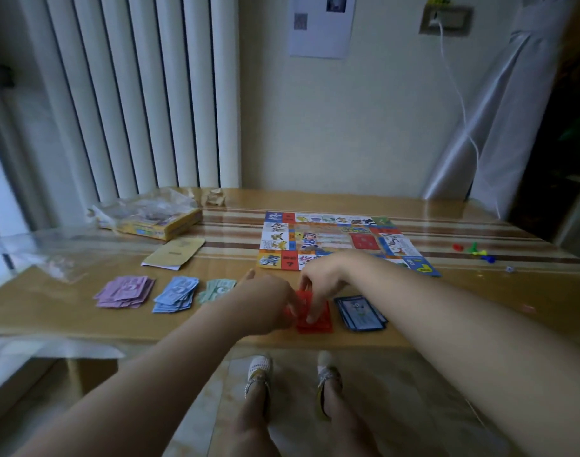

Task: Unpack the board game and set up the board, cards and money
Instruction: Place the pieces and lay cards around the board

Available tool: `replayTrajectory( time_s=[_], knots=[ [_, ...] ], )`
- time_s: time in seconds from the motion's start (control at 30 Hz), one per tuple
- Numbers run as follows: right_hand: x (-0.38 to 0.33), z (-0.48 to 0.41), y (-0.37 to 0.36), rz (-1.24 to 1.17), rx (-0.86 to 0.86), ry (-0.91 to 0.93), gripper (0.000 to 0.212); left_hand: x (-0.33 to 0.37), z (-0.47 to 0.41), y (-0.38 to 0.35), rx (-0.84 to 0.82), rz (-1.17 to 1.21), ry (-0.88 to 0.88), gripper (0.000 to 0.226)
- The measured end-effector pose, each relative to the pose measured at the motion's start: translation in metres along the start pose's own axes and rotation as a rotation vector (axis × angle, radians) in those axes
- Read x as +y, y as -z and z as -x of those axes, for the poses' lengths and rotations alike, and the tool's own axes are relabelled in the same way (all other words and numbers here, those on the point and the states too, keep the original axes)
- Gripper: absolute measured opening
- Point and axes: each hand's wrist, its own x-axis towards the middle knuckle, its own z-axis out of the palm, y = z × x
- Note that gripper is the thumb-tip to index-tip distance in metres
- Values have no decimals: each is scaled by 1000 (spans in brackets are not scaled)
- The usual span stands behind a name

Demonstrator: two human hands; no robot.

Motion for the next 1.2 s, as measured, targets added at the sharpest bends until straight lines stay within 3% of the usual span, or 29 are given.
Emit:
replayTrajectory(
  time_s=[0.13, 0.27, 0.57, 0.8, 0.93, 1.0, 1.07, 1.13, 1.2],
  knots=[
    [-2, -8, 8, 5, -139, -99, 73, -2, 4, -4, 35, 2, -38, 31],
    [-2, -8, 9, 8, -166, -119, 78, -3, 9, -4, 46, -31, -63, 33],
    [1, -12, 2, 29, -44, 0, 67, -8, 13, -6, 41, -28, -71, 34],
    [-2, -14, 7, 31, -120, -18, 75, -7, 16, -4, 48, -52, -89, 34],
    [0, -9, 5, -20, -116, 35, 63, -8, 19, -7, 43, -74, -68, 37],
    [5, -4, 3, -76, -76, 87, 46, -10, 19, -8, 72, -10, -60, 34],
    [17, 4, 4, -215, 7, 142, 31, -16, 16, -4, 222, 151, -43, 31],
    [33, 7, 9, -487, 132, 198, 22, -23, 5, 4, 434, 377, 22, 36],
    [47, 4, 11, -790, 329, 247, 20, -25, -10, 11, 512, 635, 92, 47]
  ],
)
